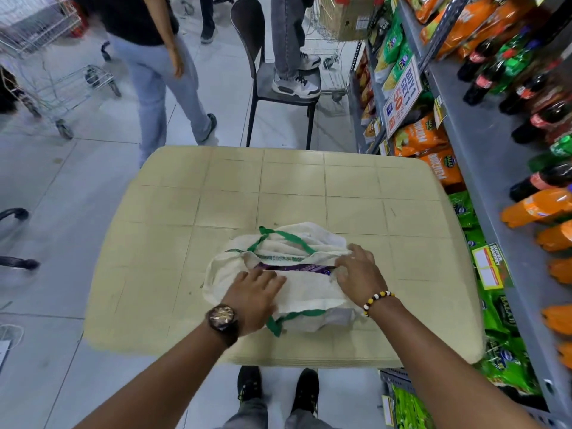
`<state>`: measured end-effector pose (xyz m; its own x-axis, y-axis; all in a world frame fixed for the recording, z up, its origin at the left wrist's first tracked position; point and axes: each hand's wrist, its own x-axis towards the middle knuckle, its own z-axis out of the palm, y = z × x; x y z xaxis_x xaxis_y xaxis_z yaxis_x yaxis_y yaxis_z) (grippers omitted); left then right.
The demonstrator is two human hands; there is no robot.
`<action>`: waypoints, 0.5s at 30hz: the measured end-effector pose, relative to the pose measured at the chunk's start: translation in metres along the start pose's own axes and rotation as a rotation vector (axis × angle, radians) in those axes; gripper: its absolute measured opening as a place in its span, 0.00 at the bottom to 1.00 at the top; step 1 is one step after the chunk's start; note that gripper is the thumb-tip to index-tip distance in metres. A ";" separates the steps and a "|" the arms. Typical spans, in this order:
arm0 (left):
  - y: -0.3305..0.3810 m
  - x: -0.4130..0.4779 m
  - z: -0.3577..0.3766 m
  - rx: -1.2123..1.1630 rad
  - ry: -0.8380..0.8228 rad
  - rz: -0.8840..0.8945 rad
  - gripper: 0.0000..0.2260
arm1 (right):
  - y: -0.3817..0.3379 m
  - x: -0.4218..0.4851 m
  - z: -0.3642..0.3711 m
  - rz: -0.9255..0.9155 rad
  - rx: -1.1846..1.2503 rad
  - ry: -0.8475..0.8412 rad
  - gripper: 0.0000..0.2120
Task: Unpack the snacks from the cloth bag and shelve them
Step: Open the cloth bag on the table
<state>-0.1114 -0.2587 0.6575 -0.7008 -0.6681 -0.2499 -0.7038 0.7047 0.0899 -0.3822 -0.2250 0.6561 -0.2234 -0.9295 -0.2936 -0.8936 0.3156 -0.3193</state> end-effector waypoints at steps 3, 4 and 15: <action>0.003 0.002 0.007 0.064 -0.124 -0.008 0.30 | 0.010 0.007 0.005 -0.006 -0.074 -0.048 0.24; 0.003 0.001 0.008 0.054 -0.143 -0.010 0.30 | 0.013 0.010 0.004 -0.007 -0.099 -0.064 0.29; 0.014 -0.025 0.029 -0.072 -0.526 -0.065 0.26 | 0.046 0.044 -0.020 0.122 -0.308 -0.198 0.40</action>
<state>-0.1006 -0.2254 0.6366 -0.5159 -0.4865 -0.7051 -0.7627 0.6356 0.1194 -0.4413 -0.2550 0.6466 -0.2829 -0.8242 -0.4906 -0.9468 0.3218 0.0054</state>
